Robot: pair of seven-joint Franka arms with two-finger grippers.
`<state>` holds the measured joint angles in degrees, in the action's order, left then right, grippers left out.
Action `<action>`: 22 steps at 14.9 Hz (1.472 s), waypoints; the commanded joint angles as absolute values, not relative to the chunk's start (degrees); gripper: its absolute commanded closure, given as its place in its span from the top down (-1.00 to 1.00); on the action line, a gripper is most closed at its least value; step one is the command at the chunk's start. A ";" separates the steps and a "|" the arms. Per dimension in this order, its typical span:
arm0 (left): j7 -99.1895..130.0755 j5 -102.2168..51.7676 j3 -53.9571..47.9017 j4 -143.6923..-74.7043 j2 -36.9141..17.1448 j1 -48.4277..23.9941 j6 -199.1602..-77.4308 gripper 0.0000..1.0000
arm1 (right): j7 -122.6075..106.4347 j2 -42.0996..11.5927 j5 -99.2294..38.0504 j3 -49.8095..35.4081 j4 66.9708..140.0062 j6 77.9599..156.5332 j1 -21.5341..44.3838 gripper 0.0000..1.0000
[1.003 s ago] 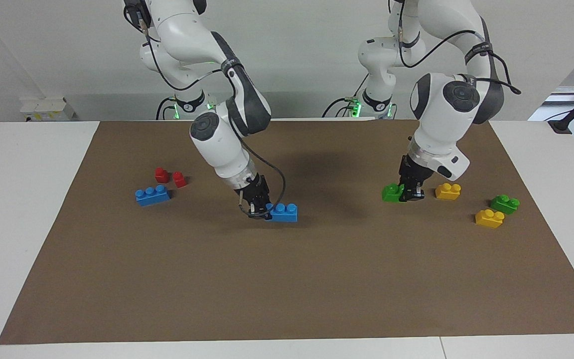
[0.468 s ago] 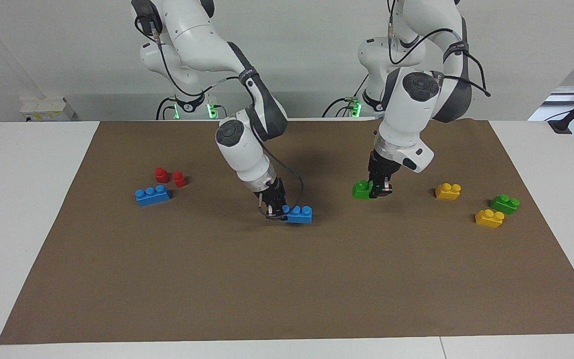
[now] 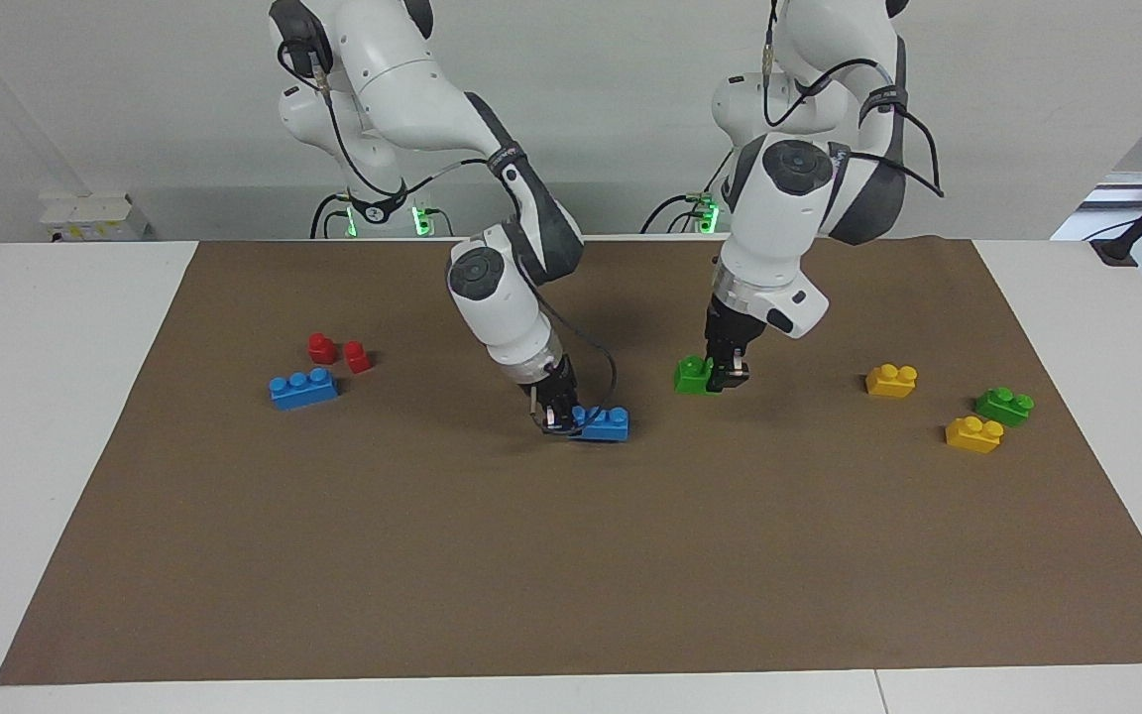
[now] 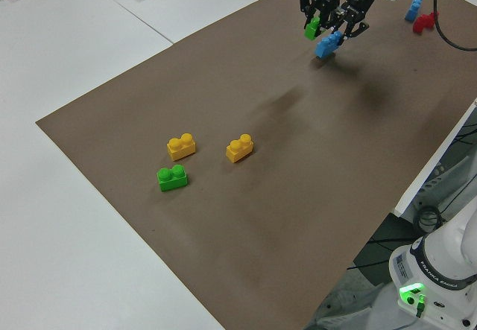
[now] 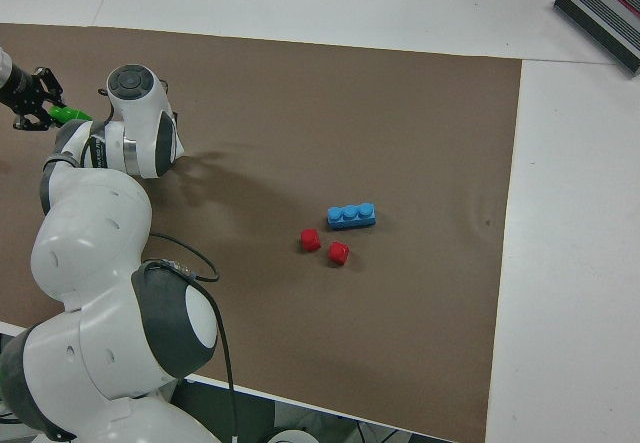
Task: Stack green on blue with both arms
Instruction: 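Carry the green brick and blue brick toward each other at center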
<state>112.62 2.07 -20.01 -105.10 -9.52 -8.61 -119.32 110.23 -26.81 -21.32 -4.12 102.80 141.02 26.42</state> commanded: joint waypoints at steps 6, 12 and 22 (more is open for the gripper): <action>120.76 6.50 -19.34 -107.93 -10.46 -14.76 -125.32 -1.00 | 107.94 -27.07 -21.71 -3.96 105.99 144.49 26.98 -1.00; 123.65 10.09 -19.34 -107.93 -14.49 -17.04 -128.93 -1.00 | 107.14 -27.16 -21.71 -3.96 106.96 145.72 26.81 -1.00; 127.35 13.36 -19.25 -106.17 -18.90 -19.16 -131.31 -1.00 | 107.23 -27.16 -21.71 -3.87 106.79 145.63 26.81 -1.00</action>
